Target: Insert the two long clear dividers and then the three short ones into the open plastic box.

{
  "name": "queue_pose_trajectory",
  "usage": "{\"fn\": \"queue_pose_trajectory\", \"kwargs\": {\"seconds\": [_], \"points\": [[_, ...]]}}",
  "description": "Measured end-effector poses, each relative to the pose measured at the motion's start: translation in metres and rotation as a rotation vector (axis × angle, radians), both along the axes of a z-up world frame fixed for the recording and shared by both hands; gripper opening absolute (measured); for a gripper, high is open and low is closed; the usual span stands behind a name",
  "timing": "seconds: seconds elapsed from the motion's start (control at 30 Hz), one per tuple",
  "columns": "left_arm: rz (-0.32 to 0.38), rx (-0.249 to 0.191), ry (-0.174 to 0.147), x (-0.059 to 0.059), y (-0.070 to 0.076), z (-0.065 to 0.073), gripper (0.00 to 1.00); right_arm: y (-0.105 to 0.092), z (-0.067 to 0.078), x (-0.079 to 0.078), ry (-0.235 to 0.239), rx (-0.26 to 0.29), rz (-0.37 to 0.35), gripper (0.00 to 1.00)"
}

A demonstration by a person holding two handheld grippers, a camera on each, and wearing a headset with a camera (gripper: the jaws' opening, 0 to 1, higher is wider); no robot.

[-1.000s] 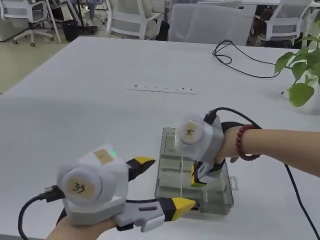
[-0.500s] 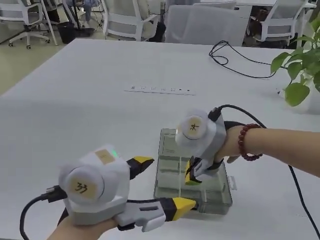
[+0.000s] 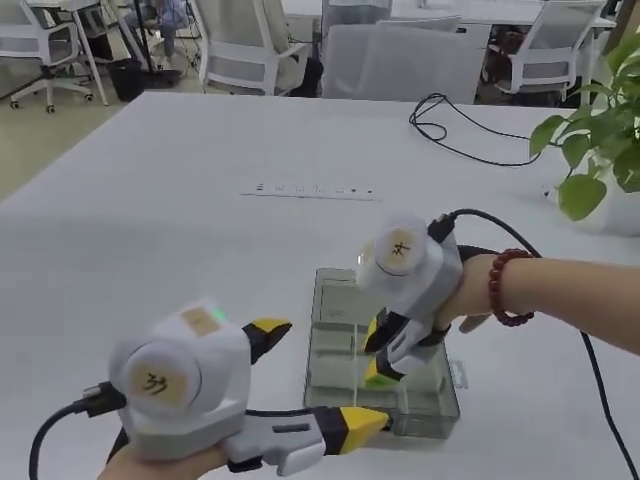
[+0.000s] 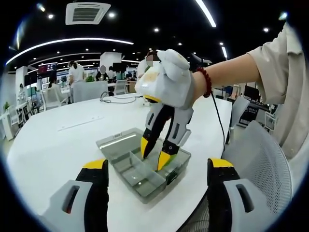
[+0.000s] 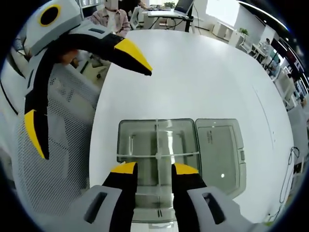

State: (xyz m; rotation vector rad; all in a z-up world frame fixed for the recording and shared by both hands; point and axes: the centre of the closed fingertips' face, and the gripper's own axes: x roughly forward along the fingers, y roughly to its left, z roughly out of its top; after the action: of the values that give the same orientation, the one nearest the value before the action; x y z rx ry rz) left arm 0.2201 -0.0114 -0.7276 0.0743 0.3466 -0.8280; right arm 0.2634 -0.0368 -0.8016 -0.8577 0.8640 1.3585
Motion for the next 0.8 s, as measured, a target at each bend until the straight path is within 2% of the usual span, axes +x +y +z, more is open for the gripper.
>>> {"fn": "queue_pose_trajectory", "kwargs": {"seconds": [0.07,0.13,0.23,0.6,0.8], "points": [[0.009,-0.021,0.001,0.001,0.0,0.002,0.88,-0.003,0.003,-0.001,0.001,0.011,-0.003,0.31],[0.016,-0.022,0.003,0.001,0.001,0.003,0.9,-0.007,0.006,-0.001,-0.003,0.018,-0.006,0.32],[0.018,-0.012,-0.009,0.002,0.003,0.003,0.91,-0.014,0.009,-0.002,0.001,0.032,-0.019,0.36],[0.011,0.001,0.007,0.002,0.002,0.001,0.96,-0.048,0.015,-0.002,-0.016,0.06,-0.062,0.42],[0.005,0.009,0.005,0.002,0.001,0.002,0.99,-0.07,0.016,-0.003,-0.013,0.083,-0.102,0.44]]}}
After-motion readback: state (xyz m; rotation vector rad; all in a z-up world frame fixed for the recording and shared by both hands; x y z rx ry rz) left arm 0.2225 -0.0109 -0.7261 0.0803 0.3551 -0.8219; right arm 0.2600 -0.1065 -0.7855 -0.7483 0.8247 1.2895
